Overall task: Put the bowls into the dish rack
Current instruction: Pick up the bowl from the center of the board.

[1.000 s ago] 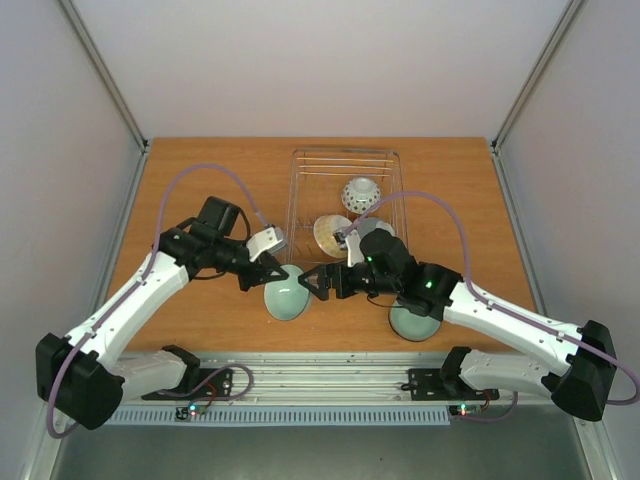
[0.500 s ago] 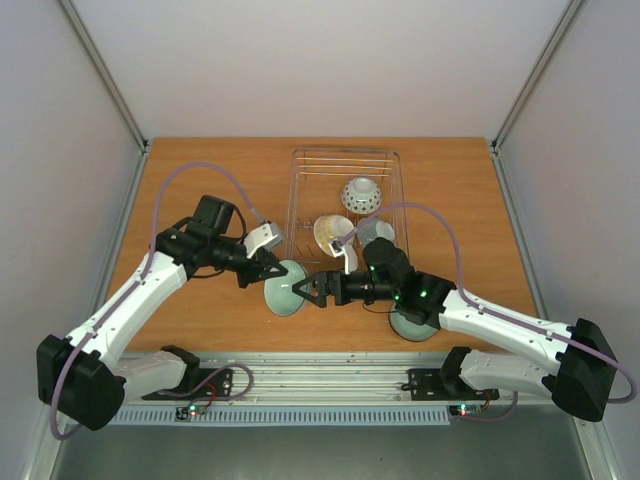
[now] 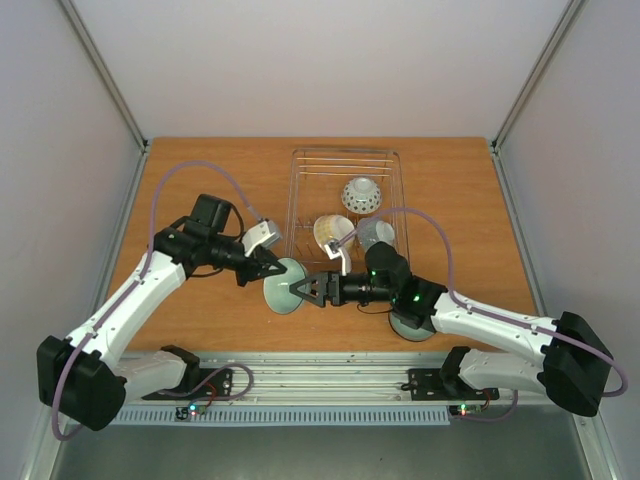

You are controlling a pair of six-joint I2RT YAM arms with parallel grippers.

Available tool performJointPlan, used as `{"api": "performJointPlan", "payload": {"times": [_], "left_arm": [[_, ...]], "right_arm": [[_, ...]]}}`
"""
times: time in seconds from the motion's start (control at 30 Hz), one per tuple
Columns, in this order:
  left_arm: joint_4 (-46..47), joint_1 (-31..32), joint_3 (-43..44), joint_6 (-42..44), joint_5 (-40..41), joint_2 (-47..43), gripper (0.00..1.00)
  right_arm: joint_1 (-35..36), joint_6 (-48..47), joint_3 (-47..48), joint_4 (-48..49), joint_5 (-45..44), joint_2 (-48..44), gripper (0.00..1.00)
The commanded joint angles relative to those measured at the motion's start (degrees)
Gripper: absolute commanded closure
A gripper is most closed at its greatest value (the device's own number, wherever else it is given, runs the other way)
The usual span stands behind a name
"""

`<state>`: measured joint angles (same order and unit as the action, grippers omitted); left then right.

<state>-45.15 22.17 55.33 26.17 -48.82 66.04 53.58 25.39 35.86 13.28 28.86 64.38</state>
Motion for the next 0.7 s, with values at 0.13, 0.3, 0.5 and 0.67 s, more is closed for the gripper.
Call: {"api": "performJointPlan", "payload": {"times": [0.13,0.3,0.5,0.67], "left_arm": [[3.4,-0.4,0.7,-1.3,-4.2,-0.4,1.0],[3.7,-0.4,0.7,-1.6,-3.5,-0.2,1.0],[5.2,-0.4,0.5,-3.1,0.8,0.0,0.74],[7.6,-0.4,-0.6,-5.0,5.5,-2.2,0.54]], "right_arm": [[0.1,1.9,-2.2,11.9,4.4,1.8,0.43],[0.1,1.4,-2.2,12.3,4.4,1.7,0.72],[0.1,-6.1,2.9,-2.2,1.1,-0.8,0.99],[0.1,-19.0,14.4,-26.3,-8.8,-2.6,0.99]]}}
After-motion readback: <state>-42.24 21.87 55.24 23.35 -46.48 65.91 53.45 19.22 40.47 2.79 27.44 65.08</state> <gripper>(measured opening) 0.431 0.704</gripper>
